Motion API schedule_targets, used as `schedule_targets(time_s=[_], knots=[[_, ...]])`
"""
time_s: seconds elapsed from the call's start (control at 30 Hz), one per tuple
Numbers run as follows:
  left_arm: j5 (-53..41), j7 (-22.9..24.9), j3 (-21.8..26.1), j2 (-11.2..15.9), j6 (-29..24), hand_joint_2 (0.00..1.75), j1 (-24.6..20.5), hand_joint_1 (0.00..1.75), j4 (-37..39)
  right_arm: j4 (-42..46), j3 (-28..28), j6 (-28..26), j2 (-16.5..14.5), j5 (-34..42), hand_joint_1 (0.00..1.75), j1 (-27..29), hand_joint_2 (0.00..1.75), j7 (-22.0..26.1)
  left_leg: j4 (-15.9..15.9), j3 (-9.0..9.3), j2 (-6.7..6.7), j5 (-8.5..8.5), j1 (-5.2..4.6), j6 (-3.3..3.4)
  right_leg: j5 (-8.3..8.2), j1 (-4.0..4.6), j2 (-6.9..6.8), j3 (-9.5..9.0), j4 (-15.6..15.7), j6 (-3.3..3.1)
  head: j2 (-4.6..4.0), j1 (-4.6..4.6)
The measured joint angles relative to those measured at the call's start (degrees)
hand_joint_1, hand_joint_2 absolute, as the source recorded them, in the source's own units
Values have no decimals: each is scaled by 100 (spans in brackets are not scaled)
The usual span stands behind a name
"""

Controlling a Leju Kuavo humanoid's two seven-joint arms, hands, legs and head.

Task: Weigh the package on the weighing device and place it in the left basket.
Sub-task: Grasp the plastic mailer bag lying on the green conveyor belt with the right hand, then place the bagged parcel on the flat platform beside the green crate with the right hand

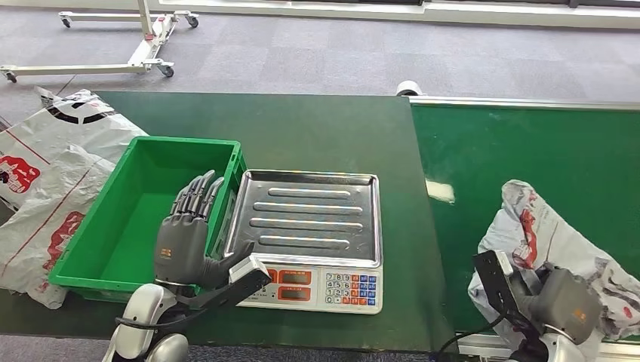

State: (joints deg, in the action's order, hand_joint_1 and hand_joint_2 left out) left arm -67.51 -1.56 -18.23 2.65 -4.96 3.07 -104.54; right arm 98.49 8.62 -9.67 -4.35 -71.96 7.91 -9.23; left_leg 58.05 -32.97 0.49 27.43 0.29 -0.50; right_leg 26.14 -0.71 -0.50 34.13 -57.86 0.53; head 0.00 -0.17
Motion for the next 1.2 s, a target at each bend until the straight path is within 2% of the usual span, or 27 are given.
schedule_targets(time_s=[0.13, 0.2, 0.3, 0.37, 0.43, 0.5, 0.6, 0.7, 0.87, 1.07, 1.2], knots=[[91, -139, -5, 1, -37, 0, -30, 0, 21, 1, -217, 28, 390, -7, 175, -757, 175, 175, 1, -12, 12, -2, -3, 1, -8, -3, 12, 0, -1, 5, 0, 1], [184, -190, -26, 2, -49, 0, -83, 0, 50, -152, -436, 146, 592, -15, 175, -1336, 175, 226, 1, -35, 17, -5, -4, 1, -14, -5, 18, 2, -2, 8, 0, 0], [369, -253, -80, 6, -93, 0, -204, 0, 115, -709, -927, 491, 876, -3, 175, -2498, 175, 320, 1, -43, 27, -16, -6, 2, -29, -7, 34, 5, -4, 8, 0, 2], [505, -294, -96, 10, -138, 0, -304, 0, 184, -1379, -1383, 721, 971, 40, 175, -3524, 175, 342, 3, -37, 38, -39, -8, -1, -51, -9, 47, 29, -7, 5, 0, 2], [624, -339, -114, 14, -181, 0, -414, 0, 264, -2110, -1882, 852, 1011, 101, 175, -4542, 175, 341, 6, -33, 35, -65, -10, -3, -73, -7, 46, 54, -8, 5, 0, -1], [716, -378, -133, 20, -235, 0, -480, 0, 338, -2701, -2307, 936, 1019, 174, 175, -5291, 175, 342, 6, -44, 11, -79, -10, -6, -78, -1, 23, 58, -9, 5, 0, -1], [825, -411, -143, 42, -353, 0, -545, 0, 447, -3458, -2851, 1094, 959, 272, 175, -6169, 175, 316, 5, -57, -13, -86, -5, -11, -77, 4, 0, 60, -13, 4, 0, 0], [912, -424, -146, 67, -471, 0, -604, 0, 542, -4137, -3311, 1241, 759, 403, 175, -6885, 175, 336, 5, -60, -10, -86, -1, -11, -77, 3, 4, 68, -15, 3, 0, -1], [959, -445, -146, 78, -590, 0, -644, 0, 637, -4828, -3737, 1383, 392, 768, 175, -7496, 175, 493, 5, -60, -15, -87, 2, -11, -75, 6, -3, 69, -15, 1, 0, -1], [960, -445, -146, 96, -656, 0, -647, 0, 678, -5157, -3931, 1413, 201, 986, 175, -7665, 175, 538, 7, -63, -17, -86, 2, -11, -75, 4, -6, 67, -14, 1, 0, 0], [1001, -457, -146, 105, -749, 0, -654, 0, 666, -5296, -4048, 1639, 50, 1374, 175, -7675, 175, 780, 7, -62, -10, -85, 2, -11, -76, 4, 0, 69, -13, 1, 0, 1]])
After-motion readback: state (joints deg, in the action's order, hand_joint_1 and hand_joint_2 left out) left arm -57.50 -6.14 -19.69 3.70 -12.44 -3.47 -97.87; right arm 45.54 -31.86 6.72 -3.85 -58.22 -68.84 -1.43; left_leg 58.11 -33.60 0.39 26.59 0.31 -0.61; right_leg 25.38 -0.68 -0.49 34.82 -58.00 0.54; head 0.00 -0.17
